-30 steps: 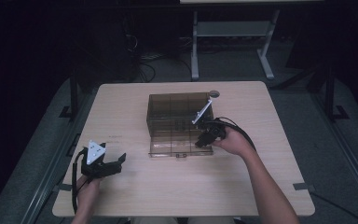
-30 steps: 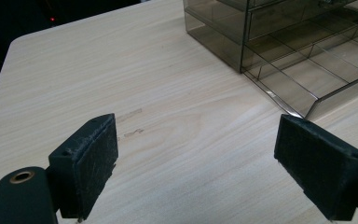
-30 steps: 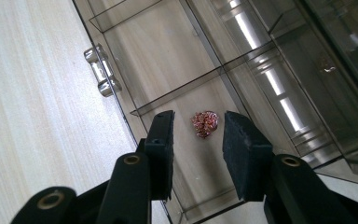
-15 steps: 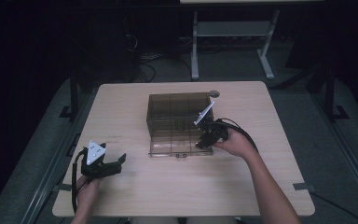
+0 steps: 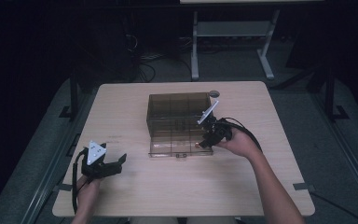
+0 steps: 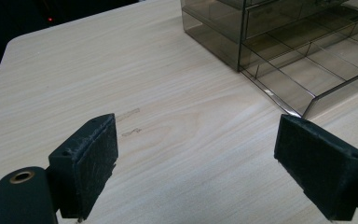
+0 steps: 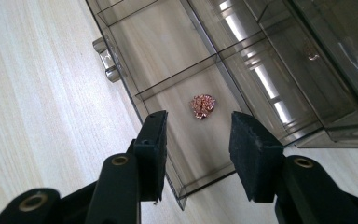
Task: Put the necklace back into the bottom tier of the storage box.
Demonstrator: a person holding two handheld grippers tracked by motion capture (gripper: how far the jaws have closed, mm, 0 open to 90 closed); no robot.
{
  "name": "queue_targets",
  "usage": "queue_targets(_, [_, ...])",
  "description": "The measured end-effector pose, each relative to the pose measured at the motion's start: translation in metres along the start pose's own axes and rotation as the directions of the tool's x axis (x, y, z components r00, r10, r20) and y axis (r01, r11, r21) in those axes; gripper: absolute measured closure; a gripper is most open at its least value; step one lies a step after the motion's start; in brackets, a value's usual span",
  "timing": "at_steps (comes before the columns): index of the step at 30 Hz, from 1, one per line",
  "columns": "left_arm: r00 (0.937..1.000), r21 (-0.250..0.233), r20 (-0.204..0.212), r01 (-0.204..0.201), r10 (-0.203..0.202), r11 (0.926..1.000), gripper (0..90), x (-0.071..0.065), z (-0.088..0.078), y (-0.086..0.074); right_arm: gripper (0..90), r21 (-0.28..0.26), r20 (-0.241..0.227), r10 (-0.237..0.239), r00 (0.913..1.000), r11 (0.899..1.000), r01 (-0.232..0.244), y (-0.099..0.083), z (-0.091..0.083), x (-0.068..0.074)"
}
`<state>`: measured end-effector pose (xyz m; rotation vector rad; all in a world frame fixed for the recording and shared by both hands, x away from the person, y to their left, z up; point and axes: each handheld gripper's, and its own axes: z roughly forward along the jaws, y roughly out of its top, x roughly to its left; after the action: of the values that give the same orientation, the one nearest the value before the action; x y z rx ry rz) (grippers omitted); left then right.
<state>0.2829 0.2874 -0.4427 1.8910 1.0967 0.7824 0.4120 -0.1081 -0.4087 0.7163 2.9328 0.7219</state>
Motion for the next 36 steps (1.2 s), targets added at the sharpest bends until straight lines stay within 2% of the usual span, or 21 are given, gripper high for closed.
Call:
queue_targets(27, [1.0, -0.002, -0.002, 0.001, -0.001, 1.0, 12.9, 0.0, 0.0, 0.0, 50.9, -0.028, 0.011, -0.011, 0.9999, 1.0, 0.011, -0.011, -0.017, 0.008])
queue_targets(36, [1.0, 0.006, 0.0, -0.006, 0.006, 1.0, 12.9, 0.0, 0.0, 0.0, 49.1, -0.048, 0.014, -0.008, 0.9999, 0.999, 0.009, -0.02, -0.024, 0.01])
